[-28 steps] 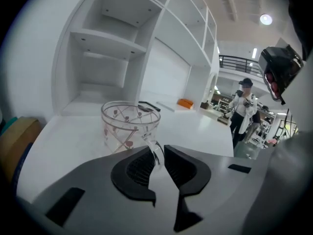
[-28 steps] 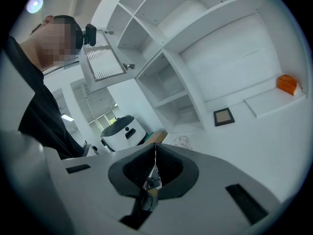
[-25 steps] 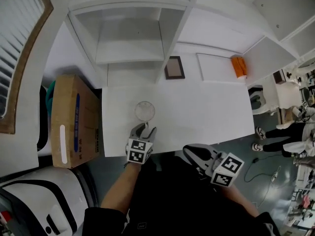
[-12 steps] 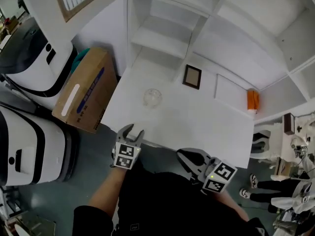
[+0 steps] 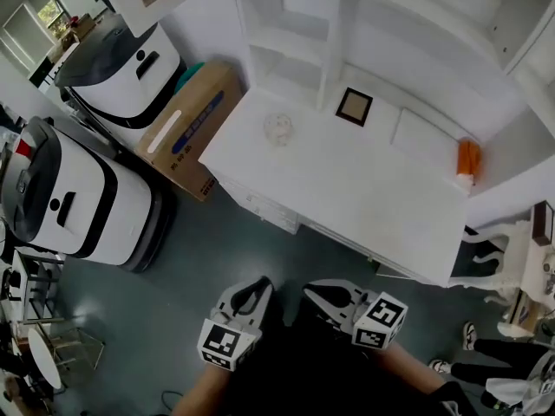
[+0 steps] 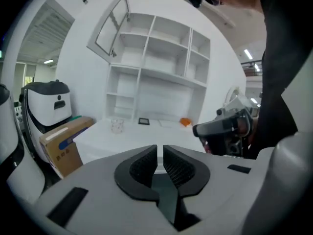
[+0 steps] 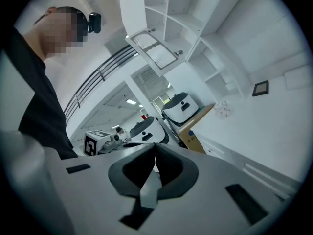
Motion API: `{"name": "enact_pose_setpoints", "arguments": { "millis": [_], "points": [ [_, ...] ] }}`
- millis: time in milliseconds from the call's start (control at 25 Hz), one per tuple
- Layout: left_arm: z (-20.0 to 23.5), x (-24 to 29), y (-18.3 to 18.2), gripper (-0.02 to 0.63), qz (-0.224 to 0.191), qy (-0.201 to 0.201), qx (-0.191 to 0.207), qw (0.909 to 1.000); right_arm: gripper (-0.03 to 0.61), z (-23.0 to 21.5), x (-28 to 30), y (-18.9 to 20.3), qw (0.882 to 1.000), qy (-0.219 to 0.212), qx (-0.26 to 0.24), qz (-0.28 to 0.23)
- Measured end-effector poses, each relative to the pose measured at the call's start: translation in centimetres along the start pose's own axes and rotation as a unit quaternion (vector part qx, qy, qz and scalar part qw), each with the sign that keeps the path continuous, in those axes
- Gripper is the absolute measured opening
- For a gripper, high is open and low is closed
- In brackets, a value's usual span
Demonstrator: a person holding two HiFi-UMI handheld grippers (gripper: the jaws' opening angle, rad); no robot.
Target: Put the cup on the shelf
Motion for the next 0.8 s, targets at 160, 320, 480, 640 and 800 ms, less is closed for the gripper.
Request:
{"name": "enact_pose_setpoints", "arguments": {
  "millis": [160, 320, 480, 640, 800],
  "points": [
    [-4.3, -2.5, -0.1, 0.041, -0.026, 0.027, -0.01, 0.9992, 0.017, 2.3, -1.7, 1.1, 1.0, -0.008, -0.004, -0.014],
    [-6.5, -5.6, 1.3, 0.038, -0.04, 0.03, 0.001, 0.9987, 0.017, 5.3, -1.6, 2.7, 1.0, -0.009, -0.009, -0.007],
    [-6.9, -9.6, 1.7, 0.032, -0.07, -0.011, 0.035, 0.9969, 0.017, 9.5, 0.5, 4.9, 0.999, -0.008, -0.019, 0.026],
    [-6.4, -13.4, 3.4, 0.029, -0.064, -0.047, 0.024, 0.9966, 0.015, 13.4, 1.0, 6.2, 0.996, 0.01, -0.077, 0.048],
    [-6.5, -15.9, 5.3, 0.029, -0.064, -0.045, -0.019, 0.9967, 0.015, 15.6, -1.1, 6.3, 0.993, 0.031, -0.108, 0.032]
  ]
}}
Point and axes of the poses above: the fingertips, and each gripper's own axes: x forward along the fingers, z to its left, y out of its underside, the point moved 5 cm from there along -x, backward along the fingers, and after that the axes turned 2 degrees about z, right-handed, at the moved point
